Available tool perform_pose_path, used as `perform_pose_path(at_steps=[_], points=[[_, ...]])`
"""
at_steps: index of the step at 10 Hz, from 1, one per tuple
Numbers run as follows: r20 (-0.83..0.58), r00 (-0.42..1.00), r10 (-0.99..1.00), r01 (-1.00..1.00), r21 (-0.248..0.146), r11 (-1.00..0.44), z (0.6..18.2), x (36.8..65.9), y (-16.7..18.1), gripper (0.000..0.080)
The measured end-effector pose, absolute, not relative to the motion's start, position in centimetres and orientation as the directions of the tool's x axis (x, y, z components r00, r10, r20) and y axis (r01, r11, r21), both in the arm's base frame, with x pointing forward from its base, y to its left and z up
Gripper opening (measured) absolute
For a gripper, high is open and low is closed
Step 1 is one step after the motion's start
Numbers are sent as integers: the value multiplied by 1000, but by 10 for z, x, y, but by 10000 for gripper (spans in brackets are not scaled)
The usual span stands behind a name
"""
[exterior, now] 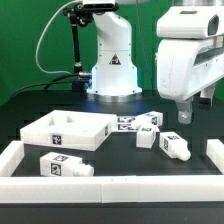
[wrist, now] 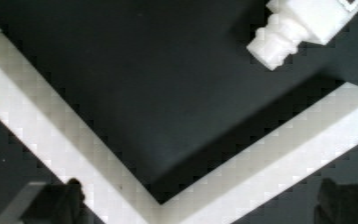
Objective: Assemble one leg
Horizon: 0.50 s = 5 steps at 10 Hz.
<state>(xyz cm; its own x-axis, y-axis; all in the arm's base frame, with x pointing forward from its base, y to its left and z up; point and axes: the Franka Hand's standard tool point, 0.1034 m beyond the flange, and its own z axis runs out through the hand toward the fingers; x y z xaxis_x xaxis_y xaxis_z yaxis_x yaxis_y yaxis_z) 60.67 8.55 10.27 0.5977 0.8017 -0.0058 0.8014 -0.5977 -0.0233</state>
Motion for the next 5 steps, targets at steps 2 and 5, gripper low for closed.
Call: perform_pose_path(at_steps=[2, 5], points=[[-6, 598, 802, 801, -23, -598, 103, 607, 85, 649], [-5, 635, 772, 772, -21, -635, 102, 604, 85, 649]])
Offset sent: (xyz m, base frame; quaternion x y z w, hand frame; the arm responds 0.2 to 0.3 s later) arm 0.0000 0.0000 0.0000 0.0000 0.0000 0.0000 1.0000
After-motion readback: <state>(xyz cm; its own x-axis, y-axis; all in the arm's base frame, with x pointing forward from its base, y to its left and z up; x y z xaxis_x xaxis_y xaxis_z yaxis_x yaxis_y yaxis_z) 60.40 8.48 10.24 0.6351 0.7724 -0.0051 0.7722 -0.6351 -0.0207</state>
